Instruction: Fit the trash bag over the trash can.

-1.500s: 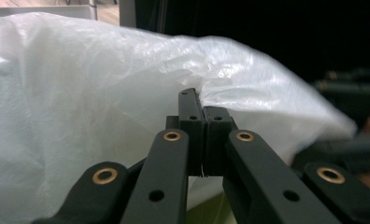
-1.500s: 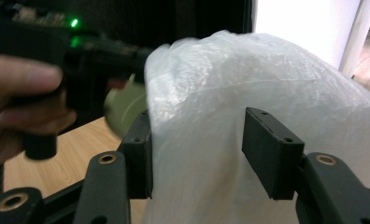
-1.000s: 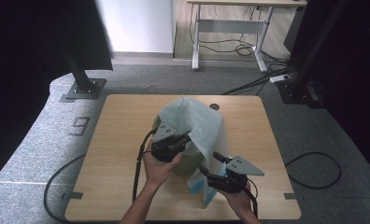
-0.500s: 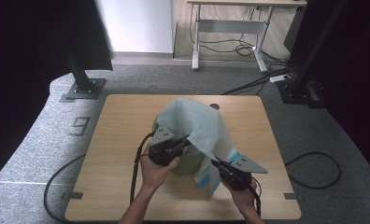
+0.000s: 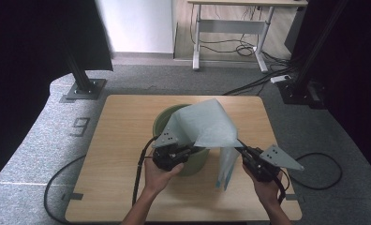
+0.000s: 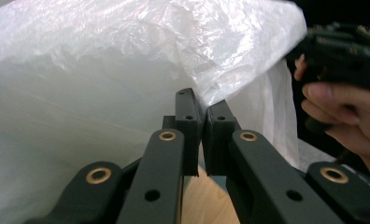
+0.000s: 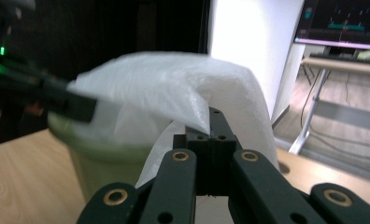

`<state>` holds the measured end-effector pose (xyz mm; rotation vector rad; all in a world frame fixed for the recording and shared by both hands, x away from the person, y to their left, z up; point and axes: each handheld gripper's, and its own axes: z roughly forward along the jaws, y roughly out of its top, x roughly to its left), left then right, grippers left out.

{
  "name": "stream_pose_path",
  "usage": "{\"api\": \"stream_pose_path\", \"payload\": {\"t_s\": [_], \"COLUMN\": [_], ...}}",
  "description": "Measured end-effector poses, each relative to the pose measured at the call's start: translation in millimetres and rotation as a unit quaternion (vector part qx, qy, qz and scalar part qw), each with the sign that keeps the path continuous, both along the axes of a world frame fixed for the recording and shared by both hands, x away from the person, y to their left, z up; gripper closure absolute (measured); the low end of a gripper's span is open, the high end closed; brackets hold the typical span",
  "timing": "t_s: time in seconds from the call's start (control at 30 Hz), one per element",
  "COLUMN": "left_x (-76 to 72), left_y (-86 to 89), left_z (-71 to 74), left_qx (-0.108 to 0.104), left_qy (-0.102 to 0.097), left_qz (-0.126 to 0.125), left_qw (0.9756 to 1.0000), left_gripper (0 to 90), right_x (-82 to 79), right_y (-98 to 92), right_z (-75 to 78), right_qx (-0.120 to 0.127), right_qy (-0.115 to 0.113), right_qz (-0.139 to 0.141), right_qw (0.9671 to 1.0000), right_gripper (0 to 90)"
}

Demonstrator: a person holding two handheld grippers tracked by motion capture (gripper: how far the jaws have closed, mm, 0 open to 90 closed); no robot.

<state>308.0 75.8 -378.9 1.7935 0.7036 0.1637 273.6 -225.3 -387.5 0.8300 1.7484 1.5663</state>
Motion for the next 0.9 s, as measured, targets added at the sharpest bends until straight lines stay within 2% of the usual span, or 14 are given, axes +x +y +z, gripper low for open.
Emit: {"api": "stream_pose_path", "payload": {"t_s": [0.1,0.17,0.27,0.37,0.47,0.57,0.7,0.77,0.83,0.9], "left_x": [-0.2,0.5,0.0,-5.3,-10.4,-12.0,-9.6,-6.9,-3.6,-1.2], "left_y": [2.9,4.7,7.2,9.4,9.1,5.5,-3.6,-8.2,-11.6,-12.0], "left_z": [0.5,0.9,3.2,9.5,17.6,22.0,21.7,20.2,18.9,18.5], "left_qx": [0.000,-0.001,0.004,0.007,0.016,0.029,0.035,0.042,0.046,0.044], "left_qy": [-0.003,-0.004,-0.015,-0.046,-0.064,-0.074,-0.070,-0.063,-0.053,-0.047], "left_qz": [0.005,0.015,0.035,0.042,0.044,0.043,0.035,0.038,0.047,0.047], "left_qw": [1.0000,0.9999,0.9992,0.9980,0.9968,0.9959,0.9963,0.9964,0.9964,0.9968], "left_gripper": [83.9,80.7,67.2,48.7,36.0,33.7,32.4,33.1,36.8,48.1], "right_x": [4.6,8.7,13.7,16.9,19.9,20.9,20.9,21.3,22.4,23.2], "right_y": [3.2,8.1,18.2,29.1,37.7,44.2,52.0,54.2,56.0,57.3], "right_z": [13.2,20.0,25.4,27.2,27.7,28.1,29.1,29.5,29.1,28.5], "right_qx": [0.001,-0.003,-0.013,-0.028,-0.038,-0.040,-0.040,-0.034,-0.031,-0.028], "right_qy": [-0.013,-0.011,-0.012,-0.011,-0.009,-0.008,-0.007,-0.004,-0.002,0.001], "right_qz": [0.004,0.015,0.030,0.039,0.044,0.052,0.060,0.062,0.065,0.069], "right_qw": [0.9999,0.9998,0.9994,0.9988,0.9983,0.9978,0.9974,0.9975,0.9974,0.9972], "right_gripper": [88.5,88.5,88.5,88.5,88.5,88.5,88.5,88.5,88.4,88.3]}}
